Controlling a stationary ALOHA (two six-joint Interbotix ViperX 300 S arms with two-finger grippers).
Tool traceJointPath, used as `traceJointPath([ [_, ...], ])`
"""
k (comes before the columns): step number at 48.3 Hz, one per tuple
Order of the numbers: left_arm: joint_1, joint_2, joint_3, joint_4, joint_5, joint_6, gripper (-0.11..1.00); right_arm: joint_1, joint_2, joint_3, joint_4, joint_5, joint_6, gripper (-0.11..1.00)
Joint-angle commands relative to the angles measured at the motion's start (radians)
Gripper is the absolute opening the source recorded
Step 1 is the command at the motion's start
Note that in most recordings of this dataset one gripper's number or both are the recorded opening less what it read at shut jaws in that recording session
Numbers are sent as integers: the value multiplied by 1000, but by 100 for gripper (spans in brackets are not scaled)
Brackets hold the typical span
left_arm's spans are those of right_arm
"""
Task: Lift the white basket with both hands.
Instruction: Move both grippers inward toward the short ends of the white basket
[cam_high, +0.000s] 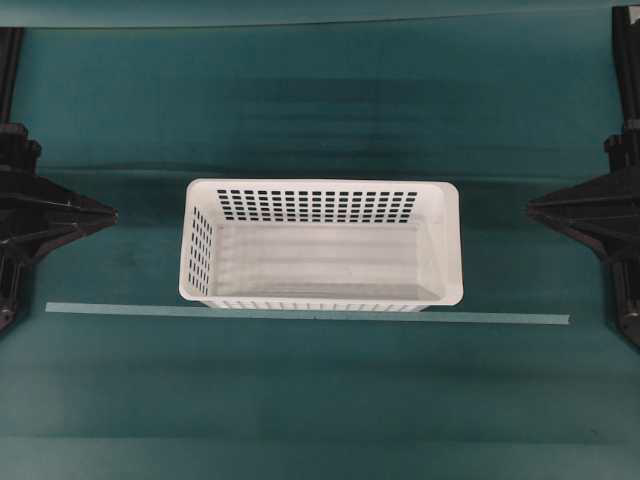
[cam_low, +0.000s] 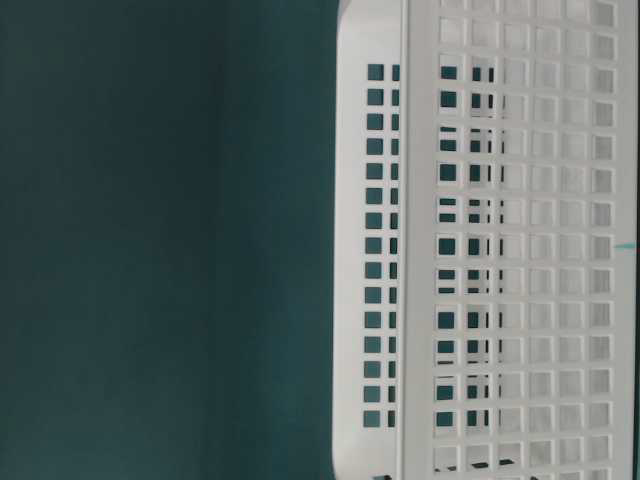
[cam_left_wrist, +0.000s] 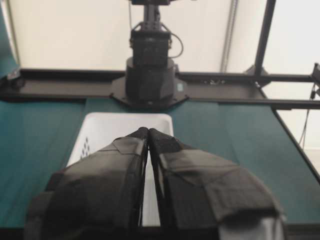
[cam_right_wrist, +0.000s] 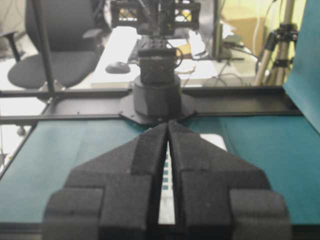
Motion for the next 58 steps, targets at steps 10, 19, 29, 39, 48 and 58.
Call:
traceJointPath([
  [10,-12,60,-104,9,26,-272,-3,-64,63,-100,268,132,135,0],
  [19,-12,112,-170,9,78,-617,-5,-187,103,-202,448,417,290,0],
  [29,-3,196,-278,11,249,-861,-5,-236,189,-336,456,667,529,0],
  [39,40,247,-350,11,440,-1077,-5,-278,288,-368,428,765,828,0],
  [48,103,273,-382,18,621,-1302,-5,-282,373,-405,370,934,976,0],
  [58,115,325,-388,18,831,-1433,-5,-270,486,-476,250,1250,1071,0],
])
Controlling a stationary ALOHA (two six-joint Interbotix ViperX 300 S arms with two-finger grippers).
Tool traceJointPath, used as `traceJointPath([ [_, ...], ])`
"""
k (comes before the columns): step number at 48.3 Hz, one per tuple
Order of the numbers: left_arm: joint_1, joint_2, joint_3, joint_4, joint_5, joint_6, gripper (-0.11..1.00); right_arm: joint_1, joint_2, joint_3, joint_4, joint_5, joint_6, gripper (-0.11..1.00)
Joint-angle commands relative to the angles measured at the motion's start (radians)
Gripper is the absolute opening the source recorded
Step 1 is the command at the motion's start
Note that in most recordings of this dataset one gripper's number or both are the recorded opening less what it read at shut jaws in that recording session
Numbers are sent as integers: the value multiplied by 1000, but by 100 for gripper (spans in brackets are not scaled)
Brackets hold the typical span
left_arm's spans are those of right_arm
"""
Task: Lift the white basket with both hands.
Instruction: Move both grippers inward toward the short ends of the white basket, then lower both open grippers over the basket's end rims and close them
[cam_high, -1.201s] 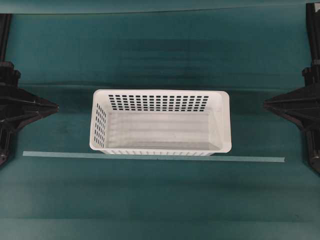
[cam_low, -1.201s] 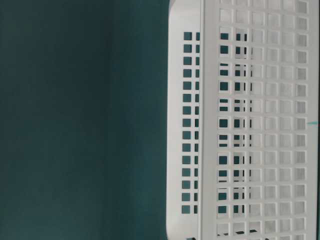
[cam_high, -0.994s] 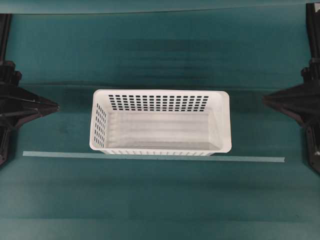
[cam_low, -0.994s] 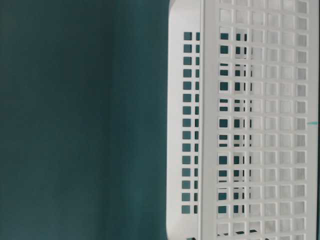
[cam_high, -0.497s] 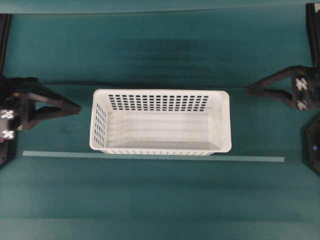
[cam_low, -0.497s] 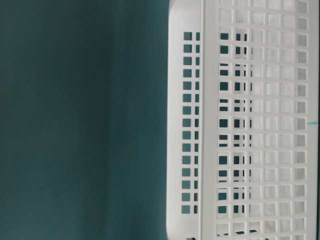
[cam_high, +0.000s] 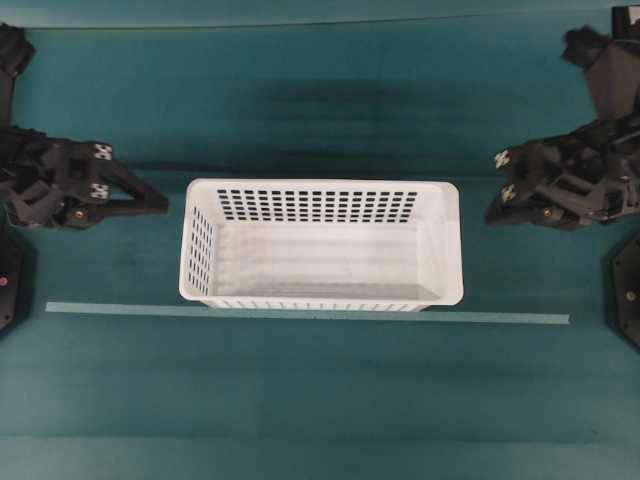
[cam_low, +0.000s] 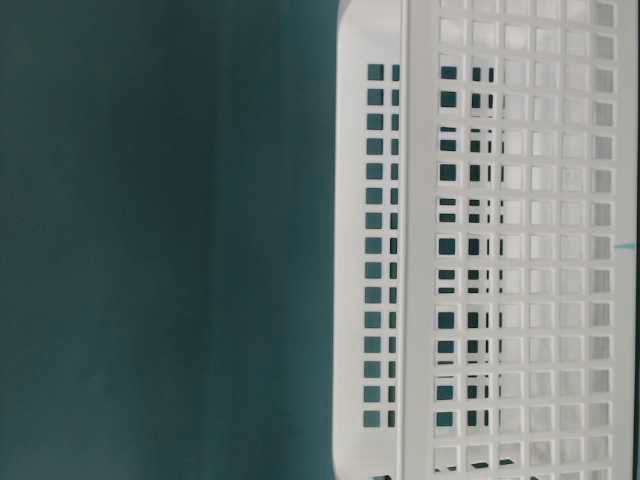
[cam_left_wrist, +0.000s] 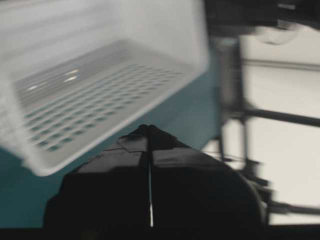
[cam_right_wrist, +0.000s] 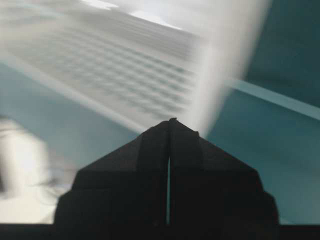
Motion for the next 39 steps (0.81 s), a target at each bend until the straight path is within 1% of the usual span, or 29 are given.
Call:
traceJointPath([
  [1,3,46,-26,5,89,-32,-5,11,67,-49,-46,109,25,0],
  [3,2,60,-28,5,129,-48,-5,12,84,-66,-66,132,41,0],
  [7,3,83,-29,5,187,-71,-5,17,112,-86,-87,141,64,0],
  [12,5,104,-32,11,199,-74,-5,20,124,-92,-91,138,71,0],
  [19,6,123,-29,11,199,-75,-5,21,124,-78,-89,140,63,0],
  [24,5,138,-32,11,198,-72,-4,26,123,-67,-91,133,31,0],
  [31,5,144,-35,11,196,-66,-1,25,124,-57,-98,80,-54,2],
  [35,5,143,-34,11,181,-57,3,35,126,-43,-98,31,-63,4],
  [39,5,141,-31,11,167,-51,10,41,126,-26,-97,-9,-60,7],
])
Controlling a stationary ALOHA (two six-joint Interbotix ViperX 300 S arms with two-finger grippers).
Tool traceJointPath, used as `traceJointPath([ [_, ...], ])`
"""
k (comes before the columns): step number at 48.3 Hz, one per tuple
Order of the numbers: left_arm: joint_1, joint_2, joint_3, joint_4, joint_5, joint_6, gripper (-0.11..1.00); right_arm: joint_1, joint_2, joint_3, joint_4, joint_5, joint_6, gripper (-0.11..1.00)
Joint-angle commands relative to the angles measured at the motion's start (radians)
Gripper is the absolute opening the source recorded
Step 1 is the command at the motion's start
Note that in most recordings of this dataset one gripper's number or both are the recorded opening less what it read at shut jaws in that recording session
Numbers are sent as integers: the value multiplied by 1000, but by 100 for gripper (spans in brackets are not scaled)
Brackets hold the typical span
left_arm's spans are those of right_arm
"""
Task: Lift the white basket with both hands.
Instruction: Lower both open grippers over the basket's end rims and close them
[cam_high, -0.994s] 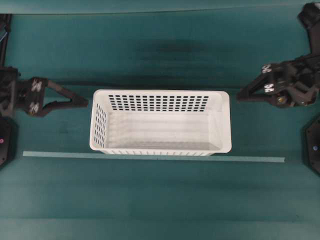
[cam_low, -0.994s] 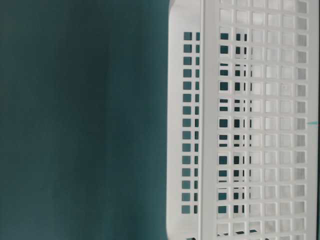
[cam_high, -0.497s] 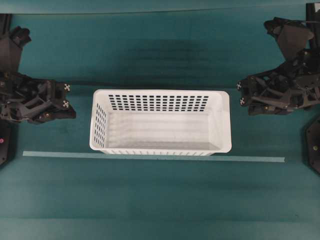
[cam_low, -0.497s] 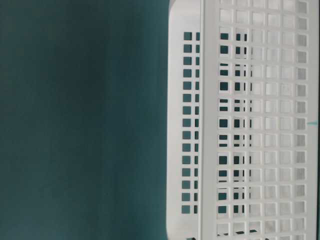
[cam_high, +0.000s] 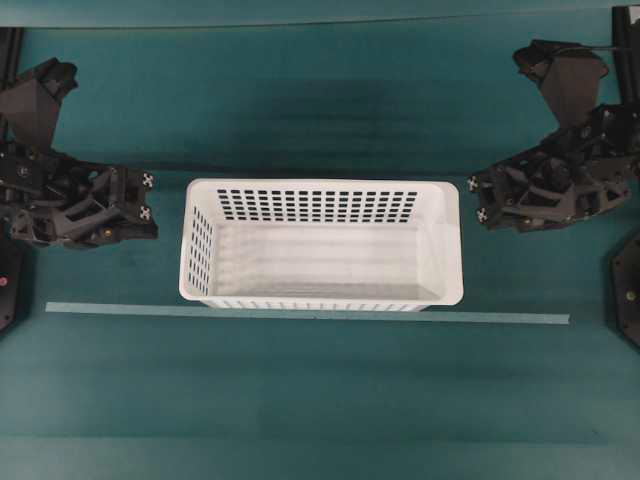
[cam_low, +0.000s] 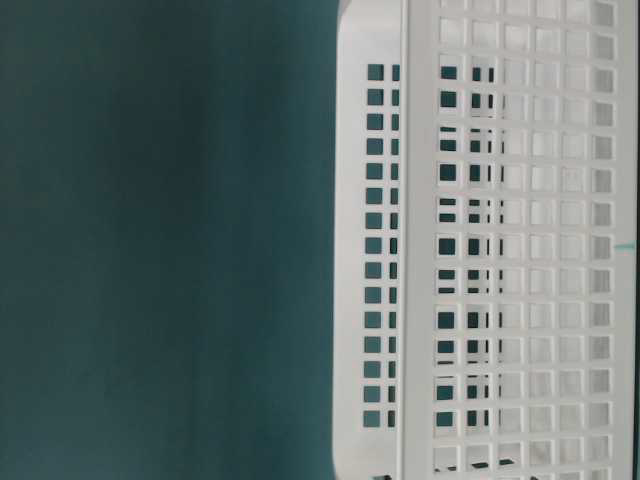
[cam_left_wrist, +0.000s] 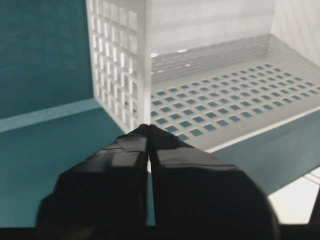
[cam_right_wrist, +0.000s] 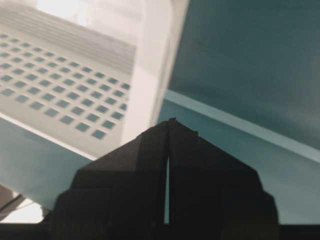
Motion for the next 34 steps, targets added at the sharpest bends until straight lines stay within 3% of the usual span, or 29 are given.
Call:
traceJointPath([
  [1,2,17,-21,5,-18,5,12,11,26,6,0,-43,2,8],
  [5,0,18,-23,5,-18,3,26,14,28,14,6,-60,3,15],
  [9,-3,21,-25,5,-20,2,48,15,28,20,26,-58,2,28],
  [14,-3,26,-26,5,-20,-2,79,15,29,31,31,-71,6,53],
  [17,-3,32,-28,5,-18,-2,92,11,31,32,29,-80,15,70],
  [21,-3,40,-26,5,-25,-2,93,3,44,34,31,-86,58,90],
  [24,-3,52,-26,5,-31,-2,90,3,63,32,31,-97,92,97],
  [34,2,133,-15,5,-89,-6,90,32,153,25,37,-146,198,93],
])
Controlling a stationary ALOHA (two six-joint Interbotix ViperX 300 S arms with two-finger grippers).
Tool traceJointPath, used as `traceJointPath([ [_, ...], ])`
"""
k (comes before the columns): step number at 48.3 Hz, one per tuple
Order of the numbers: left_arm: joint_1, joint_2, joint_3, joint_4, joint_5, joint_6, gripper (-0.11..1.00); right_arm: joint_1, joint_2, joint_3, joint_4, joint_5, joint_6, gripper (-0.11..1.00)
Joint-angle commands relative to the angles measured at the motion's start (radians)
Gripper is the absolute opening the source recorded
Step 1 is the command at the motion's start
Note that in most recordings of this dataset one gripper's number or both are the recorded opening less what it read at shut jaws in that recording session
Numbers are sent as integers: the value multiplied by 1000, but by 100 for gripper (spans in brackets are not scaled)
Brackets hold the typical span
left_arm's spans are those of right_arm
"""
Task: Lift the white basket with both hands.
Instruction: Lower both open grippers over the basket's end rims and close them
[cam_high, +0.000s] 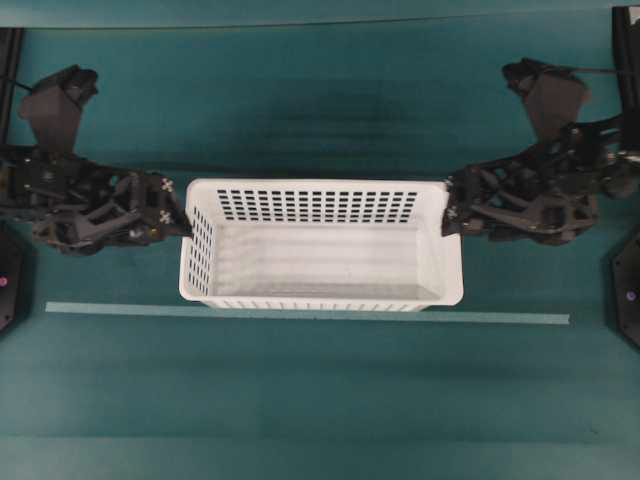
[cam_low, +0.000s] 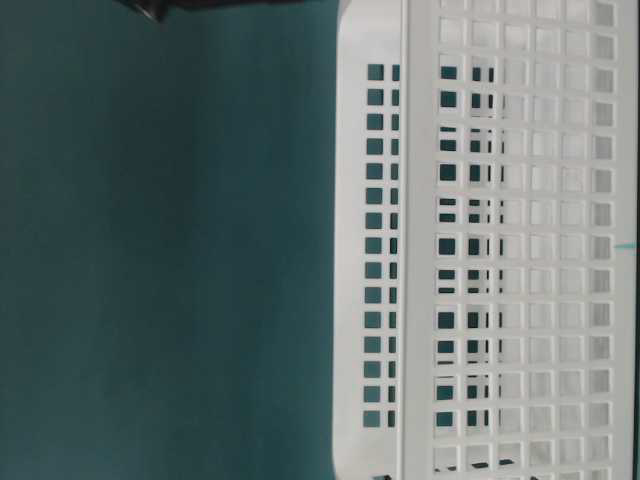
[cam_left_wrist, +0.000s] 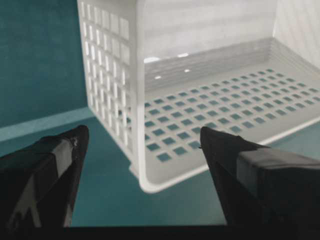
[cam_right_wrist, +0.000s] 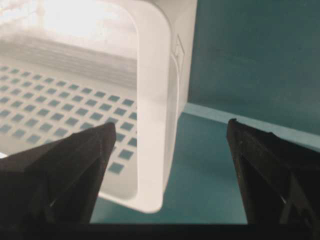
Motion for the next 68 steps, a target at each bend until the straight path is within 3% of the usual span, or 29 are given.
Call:
traceJointPath([
  [1,3,55,-14,5,-28,-5,90,17,63,-12,6,-12,32,93],
  [7,2,118,-25,5,-89,-21,90,41,112,-12,0,-32,86,93],
  [26,3,310,-6,5,-184,-23,90,64,245,12,-8,-169,115,93],
  [33,3,350,0,5,-236,-23,90,64,276,0,-8,-187,115,92],
  [51,-2,362,-6,5,-242,-23,89,64,287,-3,-8,-196,115,91],
  [61,-3,364,-3,5,-258,-23,87,63,287,3,-8,-232,117,85],
  [68,-3,364,2,5,-259,-18,73,64,288,0,-8,-230,118,71],
])
